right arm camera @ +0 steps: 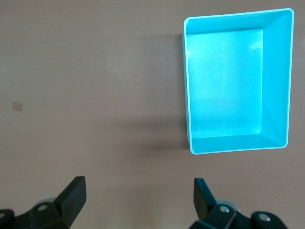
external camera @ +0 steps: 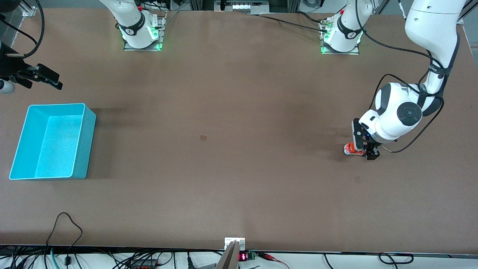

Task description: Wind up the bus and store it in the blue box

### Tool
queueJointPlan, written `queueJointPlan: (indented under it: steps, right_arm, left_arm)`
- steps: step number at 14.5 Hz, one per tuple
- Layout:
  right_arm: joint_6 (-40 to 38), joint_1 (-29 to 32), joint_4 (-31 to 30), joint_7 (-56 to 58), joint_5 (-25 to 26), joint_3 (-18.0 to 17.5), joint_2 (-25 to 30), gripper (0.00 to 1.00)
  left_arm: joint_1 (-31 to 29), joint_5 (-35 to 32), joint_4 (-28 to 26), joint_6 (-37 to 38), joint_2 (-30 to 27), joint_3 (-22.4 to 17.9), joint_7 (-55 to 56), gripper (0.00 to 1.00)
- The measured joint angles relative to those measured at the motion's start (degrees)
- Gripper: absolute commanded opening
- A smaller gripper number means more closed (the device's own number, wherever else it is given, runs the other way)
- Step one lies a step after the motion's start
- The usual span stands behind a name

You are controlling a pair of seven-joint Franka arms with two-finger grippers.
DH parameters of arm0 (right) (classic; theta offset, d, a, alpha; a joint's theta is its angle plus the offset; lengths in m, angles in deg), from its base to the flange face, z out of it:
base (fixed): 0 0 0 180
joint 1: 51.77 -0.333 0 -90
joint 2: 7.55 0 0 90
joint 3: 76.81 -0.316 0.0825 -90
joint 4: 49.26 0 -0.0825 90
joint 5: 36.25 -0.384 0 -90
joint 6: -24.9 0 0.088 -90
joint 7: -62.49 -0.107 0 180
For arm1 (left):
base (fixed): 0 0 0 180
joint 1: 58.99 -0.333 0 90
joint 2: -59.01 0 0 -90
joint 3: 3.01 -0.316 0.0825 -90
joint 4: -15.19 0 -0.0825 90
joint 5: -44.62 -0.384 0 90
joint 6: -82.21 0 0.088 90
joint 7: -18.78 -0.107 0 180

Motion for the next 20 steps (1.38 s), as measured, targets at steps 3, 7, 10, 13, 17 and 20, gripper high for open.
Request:
queueJointPlan:
  steps: [3, 7, 10, 13, 17, 20]
  right_arm:
    - [0.00, 0.00, -0.16, 0.02, 0.00, -0.01, -0.01, 1.00]
    - [-0.01, 0.00, -0.36, 0.13, -0.02, -0.01, -0.11, 1.00]
    - [-0.01, 0.00, -0.38, 0.13, -0.03, 0.07, -0.01, 1.00]
    - [-0.01, 0.00, -0.37, 0.13, -0.04, 0.30, 0.30, 1.00]
    - [-0.04, -0.01, -0.37, 0.03, -0.06, 0.13, 0.82, 1.00]
    - [-0.24, -0.01, -0.37, 0.01, -0.06, 0.10, 1.28, 1.00]
  left_arm:
    - [-0.71, 0.00, -0.62, -2.58, 0.83, 0.00, -0.06, 0.32]
    - [-0.81, 0.01, -0.36, -3.13, 0.42, 0.10, 0.31, 0.19]
    - [-0.86, 0.01, -0.40, -3.06, 0.39, 0.10, 3.77, 0.17]
    - [-0.90, 0.01, -0.39, -3.01, 0.39, 0.10, 7.63, 0.17]
    - [-1.01, 0.01, -0.40, -2.96, 0.39, 0.10, 8.23, 0.20]
    - [-1.57, 0.01, -0.40, -2.92, 0.40, 0.06, 6.08, 0.19]
